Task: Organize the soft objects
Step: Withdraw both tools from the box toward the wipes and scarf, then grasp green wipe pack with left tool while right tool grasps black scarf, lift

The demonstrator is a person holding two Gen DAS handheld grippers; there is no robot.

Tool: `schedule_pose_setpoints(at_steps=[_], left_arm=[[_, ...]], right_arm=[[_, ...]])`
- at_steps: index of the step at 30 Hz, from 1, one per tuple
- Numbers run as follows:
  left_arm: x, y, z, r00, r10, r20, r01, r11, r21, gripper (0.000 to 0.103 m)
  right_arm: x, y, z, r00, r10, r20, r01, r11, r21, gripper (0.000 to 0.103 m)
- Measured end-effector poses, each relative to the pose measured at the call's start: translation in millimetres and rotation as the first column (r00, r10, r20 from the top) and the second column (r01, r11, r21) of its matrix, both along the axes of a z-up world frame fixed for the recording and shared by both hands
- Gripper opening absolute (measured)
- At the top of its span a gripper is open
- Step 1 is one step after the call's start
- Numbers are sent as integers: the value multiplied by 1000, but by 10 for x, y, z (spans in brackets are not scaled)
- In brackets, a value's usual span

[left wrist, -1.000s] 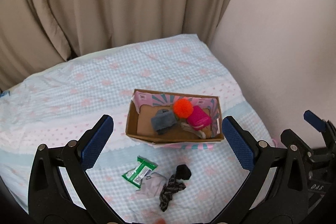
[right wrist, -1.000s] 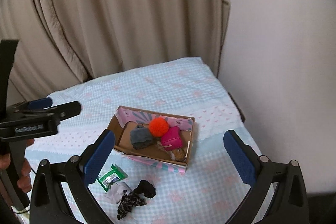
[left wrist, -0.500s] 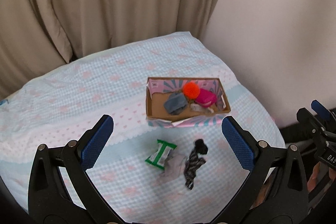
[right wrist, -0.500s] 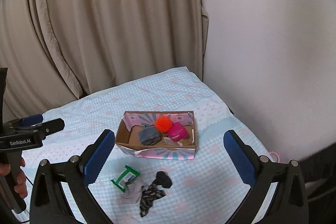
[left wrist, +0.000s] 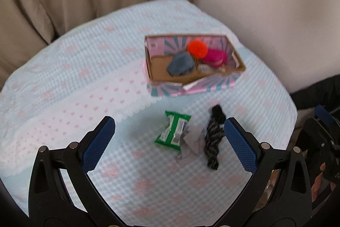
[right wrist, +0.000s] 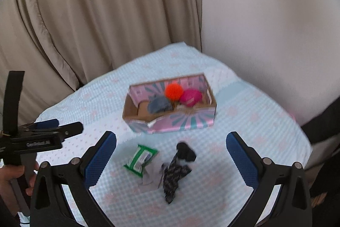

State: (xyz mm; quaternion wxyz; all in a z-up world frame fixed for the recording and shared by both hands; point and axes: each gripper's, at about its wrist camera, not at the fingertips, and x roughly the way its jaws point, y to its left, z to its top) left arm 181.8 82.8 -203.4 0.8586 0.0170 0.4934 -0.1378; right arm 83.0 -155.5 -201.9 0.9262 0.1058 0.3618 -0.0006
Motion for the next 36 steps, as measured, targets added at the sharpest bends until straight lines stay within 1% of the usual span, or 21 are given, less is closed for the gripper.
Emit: schedule_pose_setpoints(at_steps=[3, 6, 9, 12, 13, 14, 15, 17, 20, 22, 23, 24, 26, 27, 28, 29, 30, 31, 33, 34, 36], left_arm=[[84, -37, -297, 999, -30, -28, 30, 999, 12, 102], [196, -104, -628, 997, -54, -56, 55, 998, 20, 101], [284, -198, -1004, 997, -60, -56, 63, 997, 48, 101], [368, -263, -1375, 996, -63, -68, 67, 997, 49, 99], [399, -292, -1532, 995, -66, -80, 70, 997, 44, 97], [431, -313, -1633, 994, -68, -90, 71, 997, 37, 93], [448, -335, -1734, 993, -71, -99, 75, 997, 32, 91], [478, -385, -1944, 991, -76, -113, 81, 996, 38, 90], [490, -452, -2197, 989, -84, -124, 91, 995, 51, 89], [505, -485, -2335, 988, -84, -132, 93, 994, 65, 86], [515, -495, -2388, 987, -83, -137, 93, 993, 67, 83], [525, -498, -2428, 987, -81, -141, 91, 994, 67, 81], [551, -510, -2493, 985, -78, -153, 88, 994, 63, 79], [561, -518, -2517, 985, -76, -156, 87, 994, 62, 77], [567, -528, -2540, 984, -78, -159, 89, 994, 60, 75], [573, -543, -2565, 983, -82, -166, 93, 994, 57, 70], [577, -557, -2583, 981, -86, -172, 97, 994, 56, 63], [580, -577, -2608, 980, -88, -176, 101, 993, 62, 61], [571, -597, -2621, 981, -92, -170, 107, 991, 81, 49], [567, -603, -2623, 981, -97, -170, 112, 990, 82, 46], [564, -602, -2621, 980, -97, -173, 113, 990, 80, 44]], right_arm=[[-2, 104, -265, 1000, -5, -23, 5, 1000, -13, 103], [47, 191, -607, 999, 7, -54, -9, 999, -37, 103], [116, 233, -927, 997, 25, -78, -28, 999, -39, 103], [202, 299, -1303, 995, 59, -85, -64, 996, -58, 103], [238, 326, -1451, 993, 71, -90, -78, 995, -69, 99], [275, 345, -1582, 992, 80, -100, -87, 993, -74, 94], [316, 360, -1707, 990, 88, -114, -96, 993, -73, 93], [377, 370, -1946, 987, 89, -134, -99, 993, -64, 91], [435, 372, -2209, 984, 88, -152, -96, 994, -46, 89], [469, 392, -2345, 982, 92, -165, -101, 994, -46, 85], [486, 397, -2407, 981, 93, -173, -102, 994, -46, 81], [498, 403, -2463, 979, 92, -182, -101, 994, -43, 80], [526, 406, -2570, 975, 95, -200, -102, 995, -22, 73], [539, 410, -2612, 973, 99, -207, -103, 995, -12, 72], [555, 415, -2658, 971, 100, -217, -103, 995, -4, 68], [566, 417, -2690, 969, 99, -225, -101, 995, 2, 63], [578, 420, -2714, 967, 98, -233, -98, 995, 9, 60], [586, 418, -2741, 965, 98, -243, -97, 995, 18, 55], [579, 427, -2759, 963, 102, -248, -100, 995, 18, 53], [572, 443, -2751, 962, 106, -250, -107, 994, 8, 51], [565, 468, -2729, 961, 116, -253, -120, 993, -1, 45]])
